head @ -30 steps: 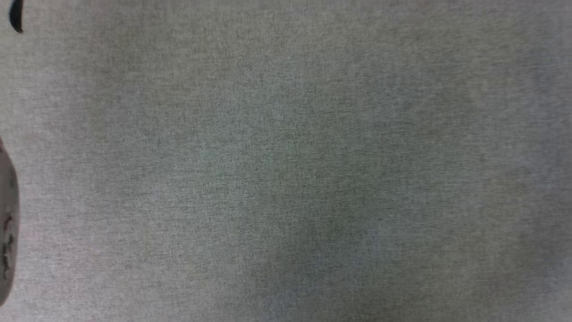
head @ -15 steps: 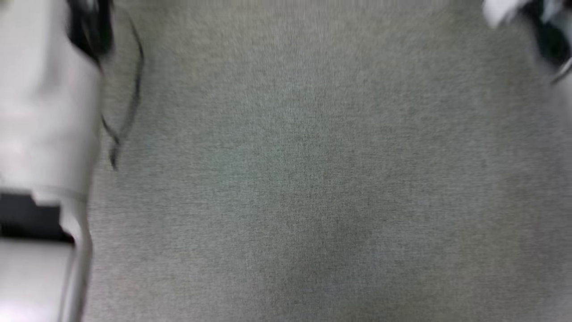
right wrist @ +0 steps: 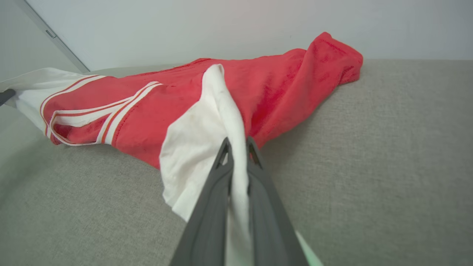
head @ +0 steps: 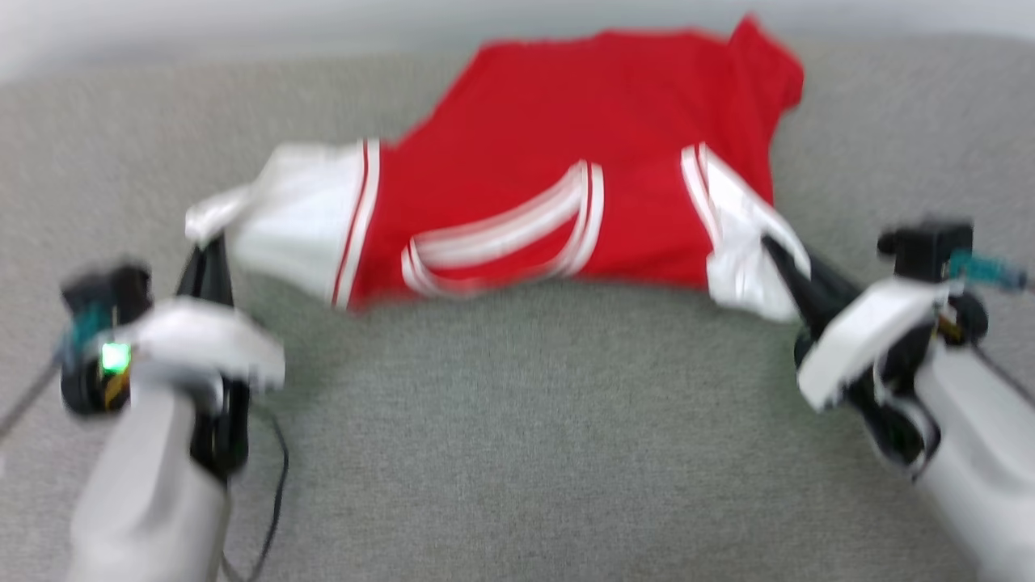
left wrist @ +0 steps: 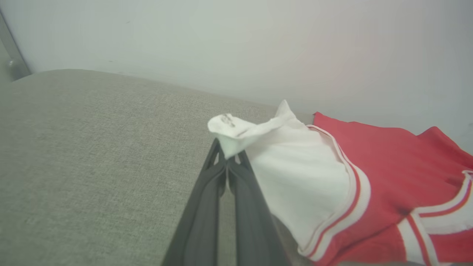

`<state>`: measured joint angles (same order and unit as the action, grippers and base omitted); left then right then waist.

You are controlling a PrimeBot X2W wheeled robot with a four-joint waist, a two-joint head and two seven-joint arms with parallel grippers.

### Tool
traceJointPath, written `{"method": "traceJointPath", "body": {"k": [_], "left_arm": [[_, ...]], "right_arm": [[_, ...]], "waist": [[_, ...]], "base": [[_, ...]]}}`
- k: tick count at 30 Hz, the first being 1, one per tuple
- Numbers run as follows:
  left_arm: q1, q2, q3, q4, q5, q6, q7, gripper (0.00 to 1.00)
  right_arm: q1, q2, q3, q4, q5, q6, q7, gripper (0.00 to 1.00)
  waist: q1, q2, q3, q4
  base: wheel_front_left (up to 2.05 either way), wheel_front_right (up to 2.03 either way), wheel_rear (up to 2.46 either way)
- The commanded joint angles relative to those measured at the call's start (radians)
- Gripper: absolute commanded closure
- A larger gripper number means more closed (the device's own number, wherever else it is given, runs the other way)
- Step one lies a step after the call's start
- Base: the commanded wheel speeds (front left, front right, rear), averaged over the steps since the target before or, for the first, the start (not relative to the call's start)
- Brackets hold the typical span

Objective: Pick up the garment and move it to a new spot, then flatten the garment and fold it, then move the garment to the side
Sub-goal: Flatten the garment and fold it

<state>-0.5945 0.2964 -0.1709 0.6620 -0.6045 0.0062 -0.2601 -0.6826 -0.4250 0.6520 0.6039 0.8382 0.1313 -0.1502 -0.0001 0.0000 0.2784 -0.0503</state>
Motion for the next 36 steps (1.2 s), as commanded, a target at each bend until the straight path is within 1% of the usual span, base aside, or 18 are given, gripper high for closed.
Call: {"method": "traceJointPath", "body": {"k": [1, 5, 10, 12, 16, 17, 18, 19, 20, 21, 22, 23, 25, 28, 32, 36], "left_arm": [[0.095, 0.012, 0.013, -0.061, -0.01, 0.025, -0.005, 1.0], [0.299, 0.03, 0.035, -0.231, -0.019, 0.1, 0.032, 1.0], [0.541, 0.041, 0.033, -0.452, -0.018, 0.198, 0.122, 1.0], [0.62, 0.043, 0.027, -0.524, -0.013, 0.232, 0.154, 1.0], [0.738, 0.038, 0.006, -0.632, -0.014, 0.279, 0.209, 1.0], [0.757, 0.036, -0.003, -0.649, -0.011, 0.285, 0.22, 1.0], [0.77, 0.032, -0.013, -0.665, -0.009, 0.288, 0.227, 1.0], [0.77, 0.032, -0.013, -0.665, -0.009, 0.288, 0.227, 1.0], [0.778, 0.029, -0.022, -0.679, -0.006, 0.29, 0.23, 1.0], [0.784, 0.028, -0.03, -0.688, -0.002, 0.292, 0.234, 1.0], [0.787, 0.025, -0.034, -0.694, -0.002, 0.291, 0.231, 1.0], [0.784, 0.023, -0.038, -0.699, 0.003, 0.289, 0.224, 1.0], [0.775, 0.017, -0.047, -0.709, 0.007, 0.284, 0.215, 1.0], [0.761, 0.012, -0.062, -0.723, 0.018, 0.278, 0.202, 1.0], [0.746, 0.006, -0.076, -0.751, 0.04, 0.286, 0.188, 1.0], [0.733, 0.012, -0.085, -0.775, 0.056, 0.29, 0.18, 1.0]], "right_arm": [[0.072, -0.013, -0.01, -0.02, 0.009, -0.001, 0.005, 1.0], [0.2, -0.023, -0.03, -0.065, -0.014, -0.001, 0.024, 1.0], [0.363, -0.034, -0.077, -0.128, -0.064, -0.001, 0.068, 1.0], [0.429, -0.027, -0.107, -0.158, -0.089, -0.001, 0.088, 1.0], [0.55, -0.003, -0.175, -0.218, -0.158, -0.001, 0.137, 1.0], [0.578, 0.005, -0.195, -0.228, -0.175, -0.001, 0.154, 1.0], [0.606, 0.017, -0.214, -0.236, -0.188, -0.001, 0.169, 0.98], [0.606, 0.017, -0.214, -0.236, -0.188, -0.001, 0.169, 0.98], [0.629, 0.024, -0.235, -0.245, -0.213, -0.001, 0.182, 0.79], [0.648, 0.04, -0.253, -0.255, -0.228, -0.001, 0.196, 0.58], [0.666, 0.057, -0.268, -0.264, -0.238, -0.001, 0.209, 0.19], [0.679, 0.066, -0.28, -0.274, -0.257, -0.001, 0.219, 0.0], [0.703, 0.089, -0.306, -0.301, -0.276, -0.001, 0.23, 0.0], [0.731, 0.115, -0.346, -0.358, -0.31, -0.001, 0.215, 0.0], [0.753, 0.145, -0.405, -0.446, -0.339, -0.001, 0.191, 0.0], [0.757, 0.171, -0.499, -0.505, -0.339, -0.001, 0.209, 0.0]], "waist": [[0.0001, 0.0, -0.104, -0.007], [0.0001, 0.0, -0.166, -0.012], [0.0001, 0.0, -0.224, -0.007], [0.0001, 0.0, -0.243, -0.003], [0.0001, 0.0, -0.265, 0.004], [0.0001, 0.0, -0.268, 0.005], [0.0001, 0.0, -0.271, 0.008], [0.0001, 0.0, -0.271, 0.008], [0.0001, 0.0, -0.273, 0.01], [0.0001, 0.0, -0.275, 0.012], [0.0001, 0.0, -0.276, 0.014], [0.0001, 0.0, -0.278, 0.015], [0.0001, 0.0, -0.279, 0.016], [0.0001, 0.0, -0.281, 0.016], [0.0001, 0.0, -0.284, 0.013], [0.0001, 0.0, -0.285, 0.014]], "base": [[0.0, 0.0, 0.0], [0.0, 0.0, 0.0], [0.0, 0.0, 0.0], [0.0, 0.0, 0.0], [0.0, 0.0, 0.0], [0.0, 0.0, 0.0], [0.0, 0.0, 0.0], [0.0, 0.0, 0.0], [0.0, 0.0, 0.0], [0.0, 0.0, 0.0], [0.0, 0.0, 0.0], [0.0, 0.0, 0.0], [0.0, 0.0, 0.0], [0.0, 0.0, 0.0], [0.0, 0.0, 0.0], [0.0, 0.0, 0.0]]}}
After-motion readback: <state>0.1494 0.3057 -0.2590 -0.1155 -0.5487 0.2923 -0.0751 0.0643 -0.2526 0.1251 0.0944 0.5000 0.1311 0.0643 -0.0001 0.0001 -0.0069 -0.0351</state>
